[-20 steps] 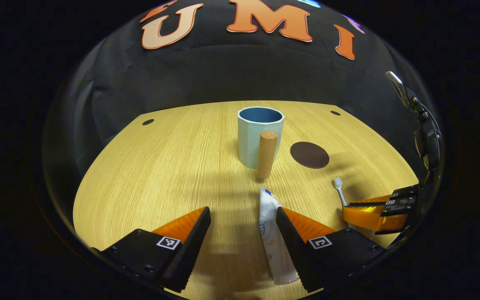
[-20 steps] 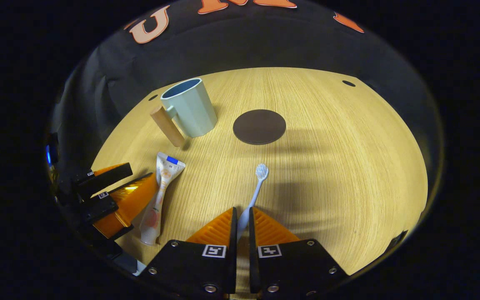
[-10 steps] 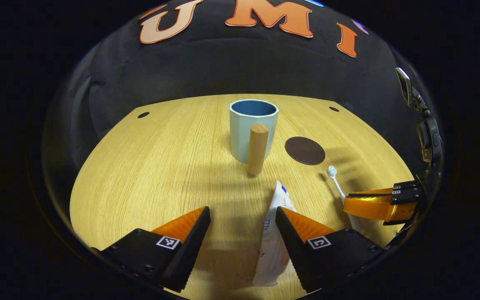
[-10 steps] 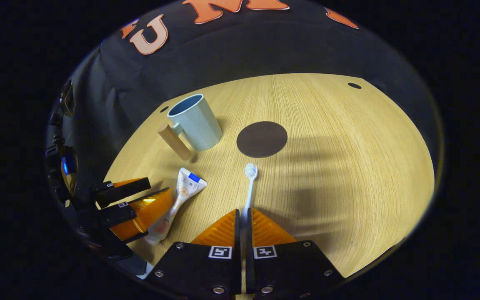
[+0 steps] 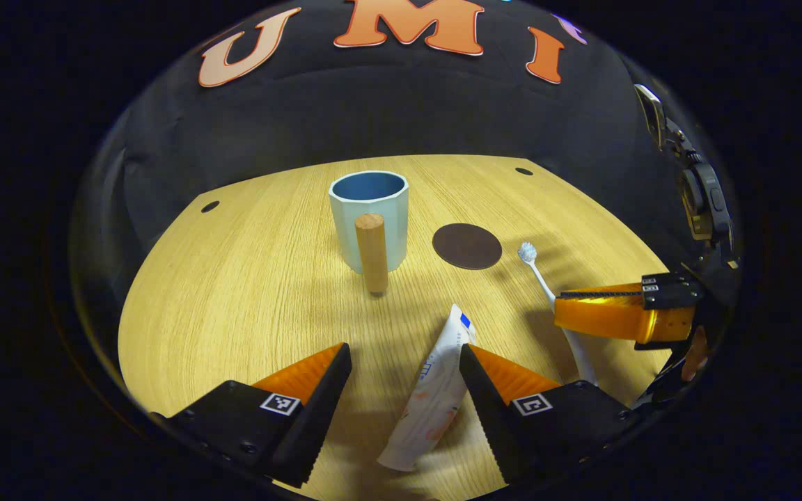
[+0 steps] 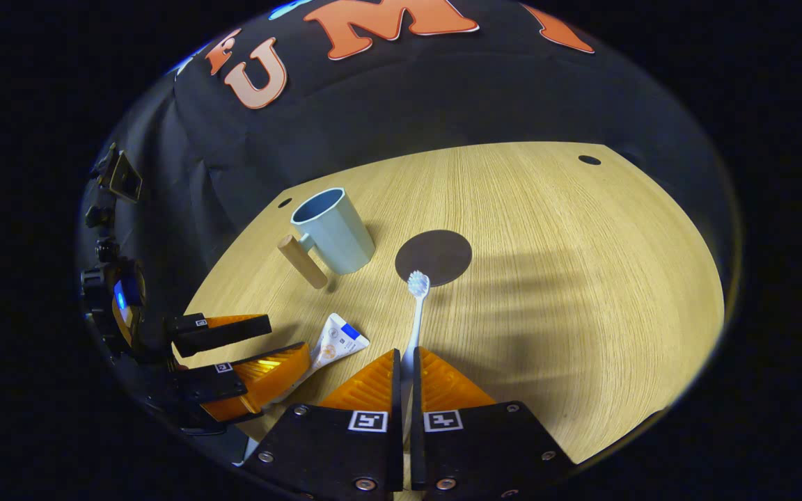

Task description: Put the toothbrush and toothpaste on the desktop into the cup, then pick up the cup and place it on the coaster on the desktop.

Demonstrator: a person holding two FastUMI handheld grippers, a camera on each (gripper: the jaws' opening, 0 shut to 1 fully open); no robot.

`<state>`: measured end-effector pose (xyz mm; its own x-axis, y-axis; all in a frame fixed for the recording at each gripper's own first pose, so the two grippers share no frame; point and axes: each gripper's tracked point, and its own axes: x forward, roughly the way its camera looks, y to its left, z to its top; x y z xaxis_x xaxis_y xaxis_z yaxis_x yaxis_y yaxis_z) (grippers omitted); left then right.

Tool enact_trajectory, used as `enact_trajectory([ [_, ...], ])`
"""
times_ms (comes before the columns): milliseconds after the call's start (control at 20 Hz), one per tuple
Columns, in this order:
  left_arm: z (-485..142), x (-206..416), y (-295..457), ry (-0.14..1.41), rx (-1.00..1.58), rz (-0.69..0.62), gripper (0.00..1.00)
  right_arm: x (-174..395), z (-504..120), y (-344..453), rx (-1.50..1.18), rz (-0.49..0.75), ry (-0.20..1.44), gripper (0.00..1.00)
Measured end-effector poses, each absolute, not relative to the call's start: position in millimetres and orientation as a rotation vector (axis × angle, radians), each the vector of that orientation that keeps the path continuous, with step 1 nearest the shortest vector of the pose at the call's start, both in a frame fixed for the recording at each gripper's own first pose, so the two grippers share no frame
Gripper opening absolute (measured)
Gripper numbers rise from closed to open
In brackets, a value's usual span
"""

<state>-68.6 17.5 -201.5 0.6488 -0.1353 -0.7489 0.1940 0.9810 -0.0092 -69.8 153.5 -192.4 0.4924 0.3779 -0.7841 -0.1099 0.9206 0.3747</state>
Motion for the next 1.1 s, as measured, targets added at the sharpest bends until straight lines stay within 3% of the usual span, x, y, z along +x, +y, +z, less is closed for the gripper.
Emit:
enact_trajectory([
  [100, -192, -69, 9, 0.802, 0.105, -0.217, 0.94, -67, -192, 151, 0.296, 0.294, 1.001, 0.05],
  [250, -204, -79, -2, 0.854, 0.150, -0.266, 0.89, -67, -189, 148, 0.298, 0.298, 0.994, 0.05],
  [300, -212, -77, -9, 0.862, 0.152, -0.288, 0.94, -68, -187, 146, 0.299, 0.303, 0.990, 0.05],
  [350, -218, -80, -10, 0.889, 0.155, -0.293, 0.92, -69, -186, 144, 0.303, 0.303, 0.990, 0.05],
  [400, -224, -79, -13, 0.901, 0.153, -0.295, 0.76, -69, -184, 144, 0.307, 0.307, 0.987, 0.05],
  [450, -231, -77, -13, 0.915, 0.151, -0.292, 0.81, -69, -183, 142, 0.312, 0.304, 0.985, 0.05],
  [600, -244, -73, -12, 0.939, 0.123, -0.288, 0.67, -71, -178, 135, 0.320, 0.307, 0.972, 0.05],
  [650, -246, -71, -10, 0.941, 0.122, -0.282, 0.49, -70, -176, 132, 0.325, 0.307, 0.969, 0.05],
  [750, -246, -66, -1, 0.939, 0.108, -0.258, 0.46, -66, -177, 134, 0.331, 0.304, 0.963, 0.05],
  [850, -247, -63, -4, 0.941, 0.043, -0.256, 0.12, -66, -176, 133, 0.338, 0.304, 0.957, 0.05],
  [1100, -230, -60, -5, 0.869, 0.025, -0.254, 0.09, -63, -172, 131, 0.347, 0.313, 0.938, 0.05],
])
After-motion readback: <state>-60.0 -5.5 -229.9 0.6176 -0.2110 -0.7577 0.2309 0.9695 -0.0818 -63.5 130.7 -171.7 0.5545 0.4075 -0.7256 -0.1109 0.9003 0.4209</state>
